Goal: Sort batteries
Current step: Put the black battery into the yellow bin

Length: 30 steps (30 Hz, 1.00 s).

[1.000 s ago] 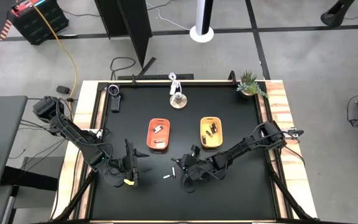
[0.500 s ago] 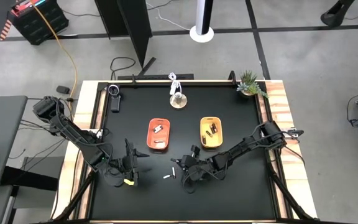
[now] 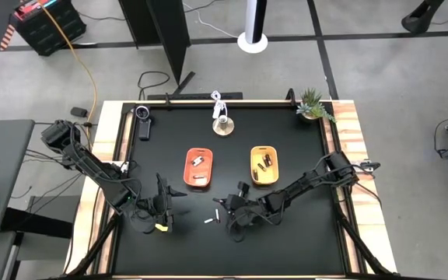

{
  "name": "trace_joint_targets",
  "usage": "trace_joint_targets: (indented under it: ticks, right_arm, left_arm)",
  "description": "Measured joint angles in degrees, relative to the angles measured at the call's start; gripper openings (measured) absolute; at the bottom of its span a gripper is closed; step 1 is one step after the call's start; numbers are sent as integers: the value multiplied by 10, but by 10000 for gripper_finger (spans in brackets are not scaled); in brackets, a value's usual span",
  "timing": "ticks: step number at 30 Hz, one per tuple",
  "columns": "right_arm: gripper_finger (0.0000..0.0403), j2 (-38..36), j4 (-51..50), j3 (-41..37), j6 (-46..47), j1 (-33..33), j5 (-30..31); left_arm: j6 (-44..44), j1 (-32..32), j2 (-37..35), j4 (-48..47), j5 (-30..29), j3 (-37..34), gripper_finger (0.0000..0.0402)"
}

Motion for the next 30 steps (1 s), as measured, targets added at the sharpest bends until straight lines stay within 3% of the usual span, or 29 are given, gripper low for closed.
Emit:
trace_joint_targets:
  ticks: [10, 19, 24, 30]
  right_arm:
    - [16, -35, -34, 18, -42, 0, 28]
    - [16, -139, -178, 18, -58, 10, 129]
    - [16, -206, -346, 19, 36, 28, 203]
    - [16, -249, -608, 19, 278, 47, 241]
  left_arm:
    - [-1, 0, 0, 0, 4, 0, 277]
    - [-11, 0, 27, 10, 24, 0, 277]
    - [19, 4, 89, 67, 58, 0, 277]
    - [49, 5, 140, 151, 79, 1, 277]
